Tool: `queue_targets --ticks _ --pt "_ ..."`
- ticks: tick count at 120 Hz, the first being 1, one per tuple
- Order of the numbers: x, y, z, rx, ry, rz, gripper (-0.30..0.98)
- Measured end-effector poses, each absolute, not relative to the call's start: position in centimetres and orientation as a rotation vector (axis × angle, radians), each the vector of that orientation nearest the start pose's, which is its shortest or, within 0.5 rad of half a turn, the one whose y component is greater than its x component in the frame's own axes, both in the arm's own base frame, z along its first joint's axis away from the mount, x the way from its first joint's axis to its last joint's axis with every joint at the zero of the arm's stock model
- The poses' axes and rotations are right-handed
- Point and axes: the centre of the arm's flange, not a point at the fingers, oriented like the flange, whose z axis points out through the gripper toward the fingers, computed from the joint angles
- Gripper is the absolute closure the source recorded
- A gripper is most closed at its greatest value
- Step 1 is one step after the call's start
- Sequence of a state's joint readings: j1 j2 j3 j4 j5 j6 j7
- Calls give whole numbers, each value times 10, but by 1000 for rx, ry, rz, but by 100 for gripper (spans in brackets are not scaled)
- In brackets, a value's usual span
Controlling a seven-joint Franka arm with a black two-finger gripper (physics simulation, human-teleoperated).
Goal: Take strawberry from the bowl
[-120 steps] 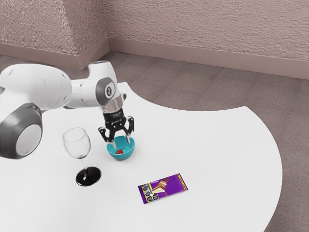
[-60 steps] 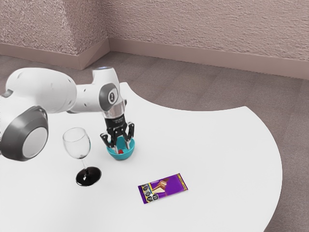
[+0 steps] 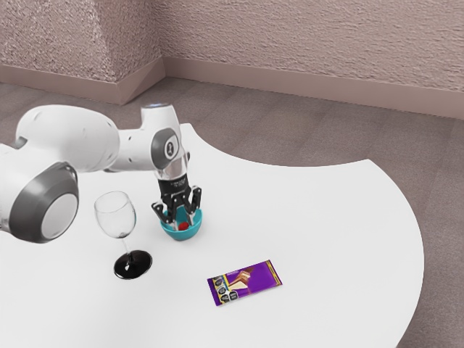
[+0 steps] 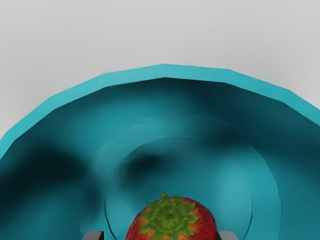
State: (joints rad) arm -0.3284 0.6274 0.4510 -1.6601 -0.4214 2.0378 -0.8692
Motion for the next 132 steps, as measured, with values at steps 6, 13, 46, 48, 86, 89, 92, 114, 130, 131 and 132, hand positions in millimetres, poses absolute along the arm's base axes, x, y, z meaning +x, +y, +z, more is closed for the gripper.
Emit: queue_targets --ticks 6,13,46,48,86,89,92,114,130,131,132 --pt "662 26 257 -2630 -1735 303 46" --pt "663 26 257 -2629 -1737 299 49" --pt "663 30 264 -2622 -1746 297 59" --pt "663 31 266 -2621 -1747 296 60" --pt "653 -57 363 -2807 -1498 222 66" --pt "651 -71 363 -2821 -1462 226 66" --pt "651 -82 362 -2831 -1432 228 67" --pt "661 -121 340 -2843 -1329 240 61" --pt "660 -128 342 -2858 -1313 247 34" --pt "660 -128 343 -2859 -1312 246 33" --pt "660 -128 344 -2860 -1312 245 32"
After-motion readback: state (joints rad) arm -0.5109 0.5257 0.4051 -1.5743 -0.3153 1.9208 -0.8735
